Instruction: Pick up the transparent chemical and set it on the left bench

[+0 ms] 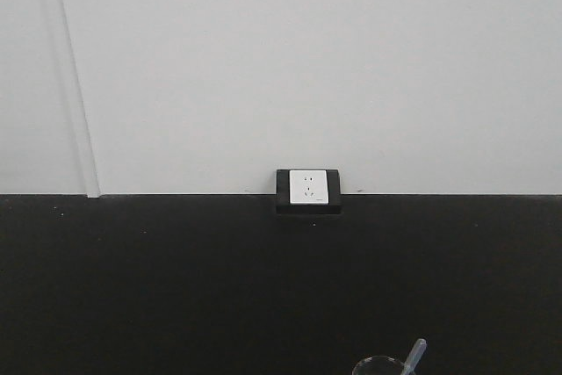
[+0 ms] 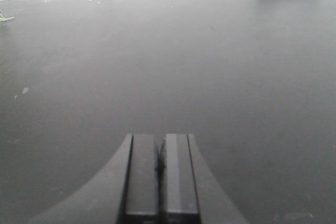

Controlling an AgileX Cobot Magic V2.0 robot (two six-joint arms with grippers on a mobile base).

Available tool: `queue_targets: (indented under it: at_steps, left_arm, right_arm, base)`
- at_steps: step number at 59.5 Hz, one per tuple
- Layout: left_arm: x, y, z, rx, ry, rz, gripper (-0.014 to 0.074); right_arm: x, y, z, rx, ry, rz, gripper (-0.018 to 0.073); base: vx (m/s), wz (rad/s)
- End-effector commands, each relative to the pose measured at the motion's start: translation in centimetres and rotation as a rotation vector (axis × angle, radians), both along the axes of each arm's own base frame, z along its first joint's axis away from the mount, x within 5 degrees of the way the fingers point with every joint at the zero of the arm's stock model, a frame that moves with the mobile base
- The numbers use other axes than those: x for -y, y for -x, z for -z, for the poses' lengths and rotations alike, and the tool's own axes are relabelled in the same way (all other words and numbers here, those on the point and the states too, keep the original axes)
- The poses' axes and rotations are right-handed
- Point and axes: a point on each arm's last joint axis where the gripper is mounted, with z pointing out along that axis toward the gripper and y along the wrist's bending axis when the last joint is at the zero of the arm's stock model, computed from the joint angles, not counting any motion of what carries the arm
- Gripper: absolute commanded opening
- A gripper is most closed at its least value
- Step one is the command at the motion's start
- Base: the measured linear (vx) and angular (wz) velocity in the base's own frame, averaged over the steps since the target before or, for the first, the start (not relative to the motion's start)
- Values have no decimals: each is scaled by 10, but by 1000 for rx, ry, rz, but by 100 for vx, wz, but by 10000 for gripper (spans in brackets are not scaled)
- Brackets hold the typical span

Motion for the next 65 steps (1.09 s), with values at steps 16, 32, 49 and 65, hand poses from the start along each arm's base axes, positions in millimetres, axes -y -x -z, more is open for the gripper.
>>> queue_targets:
  at_steps: [16, 32, 49, 65]
  left_arm:
    - [0, 1, -3, 81, 14, 1, -3]
    - [0, 1, -3, 81, 14, 1, -3]
    - [0, 1, -3, 81, 14, 1, -3]
    - [0, 1, -3, 81, 14, 1, -3]
  right_arm:
    - [-4, -60, -105, -108, 76, 38, -4]
    - [-9, -104, -101, -193, 80, 16, 43]
    - [-11, -118, -94, -219, 69, 1, 372]
    - [-14, -126, -93, -202, -31, -36, 657]
  base:
    - [0, 0]
    - [0, 0]
    - [0, 0]
    - [0, 0]
